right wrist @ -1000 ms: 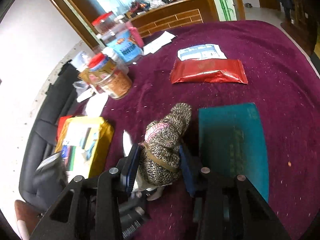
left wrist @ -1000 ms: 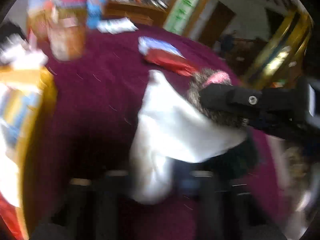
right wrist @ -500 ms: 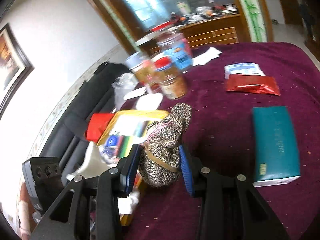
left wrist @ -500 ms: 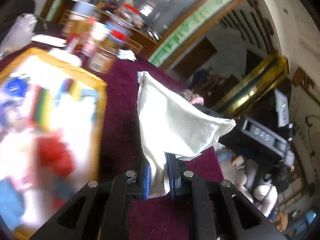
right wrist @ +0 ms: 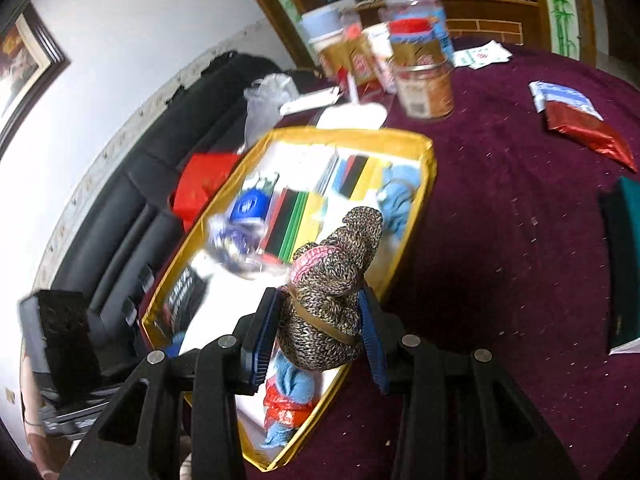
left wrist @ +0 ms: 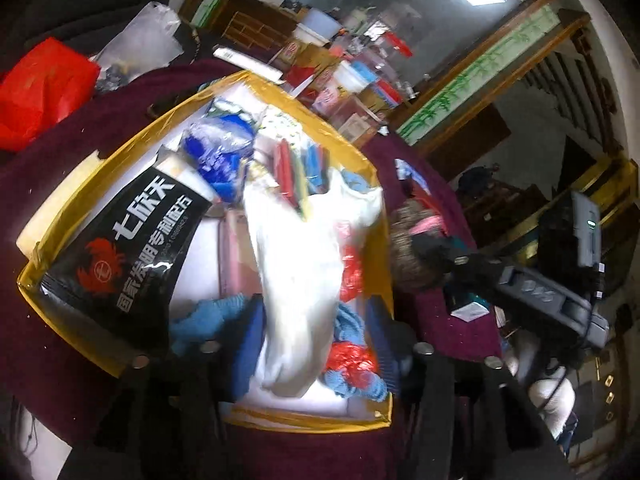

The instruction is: Organize soft objects

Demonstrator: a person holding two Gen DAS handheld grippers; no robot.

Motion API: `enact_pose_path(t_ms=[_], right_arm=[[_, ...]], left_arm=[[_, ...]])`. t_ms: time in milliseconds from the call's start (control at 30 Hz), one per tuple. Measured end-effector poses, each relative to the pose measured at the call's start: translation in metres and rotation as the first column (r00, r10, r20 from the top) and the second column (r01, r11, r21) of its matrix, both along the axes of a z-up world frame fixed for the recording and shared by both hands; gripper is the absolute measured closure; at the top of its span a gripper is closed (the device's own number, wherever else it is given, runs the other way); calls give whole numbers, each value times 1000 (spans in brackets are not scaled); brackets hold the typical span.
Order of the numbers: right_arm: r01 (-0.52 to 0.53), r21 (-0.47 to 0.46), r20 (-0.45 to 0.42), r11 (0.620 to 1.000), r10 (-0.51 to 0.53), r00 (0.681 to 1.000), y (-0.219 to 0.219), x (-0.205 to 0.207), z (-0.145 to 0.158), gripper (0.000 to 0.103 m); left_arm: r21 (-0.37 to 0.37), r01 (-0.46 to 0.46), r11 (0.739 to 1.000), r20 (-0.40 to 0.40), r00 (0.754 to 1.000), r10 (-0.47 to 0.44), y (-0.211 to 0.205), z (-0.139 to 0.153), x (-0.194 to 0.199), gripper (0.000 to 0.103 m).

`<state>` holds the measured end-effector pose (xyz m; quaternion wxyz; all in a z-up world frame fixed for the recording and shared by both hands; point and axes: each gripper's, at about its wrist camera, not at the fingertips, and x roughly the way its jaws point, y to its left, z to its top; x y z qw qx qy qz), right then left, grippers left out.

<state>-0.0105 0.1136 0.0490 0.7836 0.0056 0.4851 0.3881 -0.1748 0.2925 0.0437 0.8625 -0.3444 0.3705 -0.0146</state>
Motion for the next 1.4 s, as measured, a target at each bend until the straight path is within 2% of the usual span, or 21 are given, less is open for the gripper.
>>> enact_pose_path(t_ms=[33,167,233,367,767,900,1000,1133,1200,1267,1333,1400], right_arm=[[-8,-8,-3,1000,8,1000,1,-3,-2,64],[-54,-47,4,997,54,999,12,-15,-10,64],[-55,-109,39,993,60,997,19,-19,-14,64],[-30,-165,90,986,46,995,28,-14,-15,64],[39,-256,181,966,8,983,48,16,-18,63],[-1,-282,167,959,50,985,50,5,-16,62],[-80,-306,111,949,119,987,49,-14,-17,60],[-121,-270,52,955,140,989,39,-33,-18,49],[-103,-251,65,962,123,990,31,-41,-15,44],[-75,-217,104,973,99,990,19,-49,-7,42],[-56,-181,137,982,82,987,8,-57,0,36],[-36,-146,167,989,60,984,-4,-66,6,34]], left_arm=[[-1,-3,1000,9,1000,3,-1,4,-6,32],[-5,-38,999,66,997,38,8,19,-21,30],[3,-79,997,105,991,78,14,29,-34,25],[16,-136,991,155,979,131,25,39,-44,22],[14,-152,988,159,976,148,30,33,-49,22],[17,-150,989,153,977,146,29,33,-51,21],[56,-154,986,147,978,144,24,35,-51,20],[151,-169,974,165,976,144,10,43,-52,19],[225,-194,955,181,971,154,-1,50,-55,19],[330,-251,910,212,959,188,-12,60,-61,15],[444,-330,833,258,938,233,-27,72,-70,5],[507,-390,769,300,916,267,-37,81,-77,0]])
